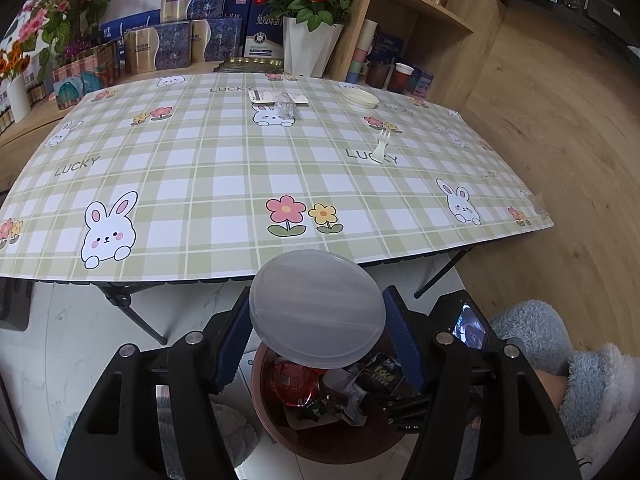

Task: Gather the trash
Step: 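Lower the tissue pack into the brown bin and open the right tool, then lower the white lid into the brown bin and open the left tool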

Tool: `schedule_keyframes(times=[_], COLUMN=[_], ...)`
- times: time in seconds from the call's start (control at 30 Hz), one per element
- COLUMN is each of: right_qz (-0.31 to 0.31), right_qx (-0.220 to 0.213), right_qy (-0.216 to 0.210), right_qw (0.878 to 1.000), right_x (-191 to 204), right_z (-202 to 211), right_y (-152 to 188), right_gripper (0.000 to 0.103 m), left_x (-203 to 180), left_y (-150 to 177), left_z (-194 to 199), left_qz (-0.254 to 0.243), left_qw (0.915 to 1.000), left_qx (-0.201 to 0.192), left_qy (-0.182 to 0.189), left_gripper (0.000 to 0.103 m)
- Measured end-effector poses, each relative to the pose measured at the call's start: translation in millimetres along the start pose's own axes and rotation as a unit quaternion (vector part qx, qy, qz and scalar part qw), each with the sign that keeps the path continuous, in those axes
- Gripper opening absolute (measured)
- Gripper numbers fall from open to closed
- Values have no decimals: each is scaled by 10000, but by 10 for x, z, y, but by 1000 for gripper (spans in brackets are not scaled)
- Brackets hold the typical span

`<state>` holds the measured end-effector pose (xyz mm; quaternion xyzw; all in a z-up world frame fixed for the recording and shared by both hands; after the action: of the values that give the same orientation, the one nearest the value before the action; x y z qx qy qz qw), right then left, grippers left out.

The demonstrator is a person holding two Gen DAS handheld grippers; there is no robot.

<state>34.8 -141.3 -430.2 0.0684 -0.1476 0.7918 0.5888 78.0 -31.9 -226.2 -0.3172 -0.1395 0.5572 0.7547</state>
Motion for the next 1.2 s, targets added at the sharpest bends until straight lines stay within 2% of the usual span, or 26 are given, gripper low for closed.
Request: schedule_keyframes(times=[0.1, 0.17, 0.37, 0.53, 0.7, 0.77, 0.93, 1.2], right_qz=[-49, -86, -312, -269, -457, -592, -993, -1567], right_qx=[-208, -454, -1629, -2686, -3296, -3386, -3260, -3264], right_qy=[36, 33, 125, 260, 463, 486, 640, 581], right_qw=[9998, 9989, 9861, 9625, 9419, 9378, 9380, 9304], right_x=[-11, -23, -160, -290, -470, -550, -700, -919], right_z=[80, 196, 754, 1320, 1664, 1691, 1570, 1503], right_y=[-34, -73, -184, -249, -205, -173, -123, -43], right_gripper=[91, 94, 97, 97, 97, 97, 97, 97], left_x=[27, 48, 86, 60, -52, -112, -258, -489], left_y=[20, 38, 126, 239, 370, 440, 660, 1092], left_z=[-8, -22, -105, -246, -423, -512, -726, -1051], left_qz=[30, 62, -27, -243, -619, -741, -1041, -1724], left_qw=[10000, 10000, 9998, 9993, 9977, 9970, 9939, 9771], left_qx=[10, 32, 75, 93, 81, 126, 377, 1238], left_qy=[-46, -47, -186, -275, -252, -171, 21, 183], left_gripper=[63, 63, 63, 63, 63, 63, 63, 63])
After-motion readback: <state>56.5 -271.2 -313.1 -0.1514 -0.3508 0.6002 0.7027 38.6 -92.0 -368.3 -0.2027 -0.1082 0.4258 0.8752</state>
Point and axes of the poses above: each gripper's, at about its wrist camera, not at the fingertips, and z roughly against the way its jaws point, x to its left, y to its underside, the point moved 6 cm from there along -z, roughly the way its jaws point, and after that the axes turned 5 degrees about -y, right-handed, at the moved point
